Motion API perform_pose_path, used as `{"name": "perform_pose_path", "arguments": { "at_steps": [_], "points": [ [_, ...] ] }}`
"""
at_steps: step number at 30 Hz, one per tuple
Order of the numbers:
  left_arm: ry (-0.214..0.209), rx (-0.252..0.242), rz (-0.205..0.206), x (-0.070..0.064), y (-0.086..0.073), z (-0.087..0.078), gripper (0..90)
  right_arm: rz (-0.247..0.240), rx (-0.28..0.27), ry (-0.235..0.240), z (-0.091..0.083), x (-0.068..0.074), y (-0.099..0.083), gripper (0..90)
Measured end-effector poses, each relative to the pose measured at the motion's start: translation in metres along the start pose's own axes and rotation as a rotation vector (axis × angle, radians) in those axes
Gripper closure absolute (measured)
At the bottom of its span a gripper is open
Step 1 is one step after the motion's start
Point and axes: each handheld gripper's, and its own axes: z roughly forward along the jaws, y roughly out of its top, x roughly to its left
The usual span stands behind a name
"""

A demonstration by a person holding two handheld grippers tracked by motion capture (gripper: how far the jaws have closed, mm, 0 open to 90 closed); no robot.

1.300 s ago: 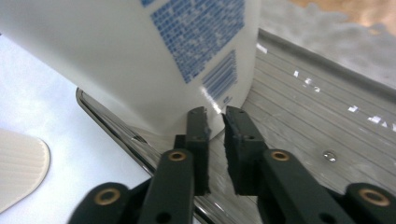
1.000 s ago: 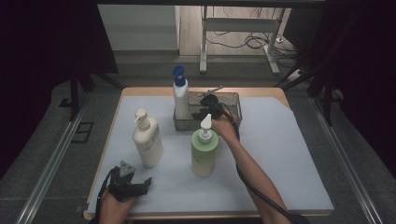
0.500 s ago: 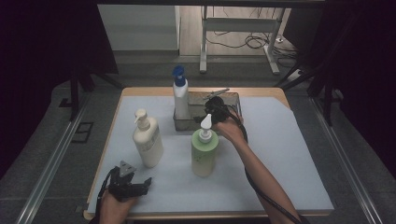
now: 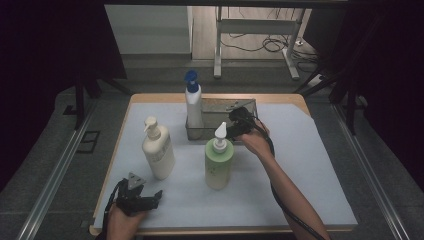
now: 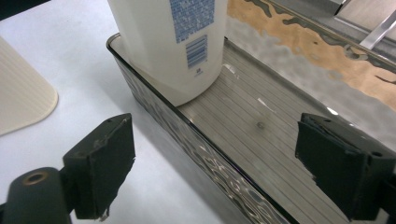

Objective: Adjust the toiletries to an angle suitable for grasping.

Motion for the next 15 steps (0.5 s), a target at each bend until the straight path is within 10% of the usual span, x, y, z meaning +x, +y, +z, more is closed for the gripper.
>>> {"name": "perform_pose_path", "arguments": {
  "at_steps": [15],
  "points": [
    [0.001, -0.001, -0.001, 0.000, 0.000, 0.000, 12.1, 0.027, -0.044, 0.040, -0.034, -0.013, -0.022, 1.0]
  ]
}}
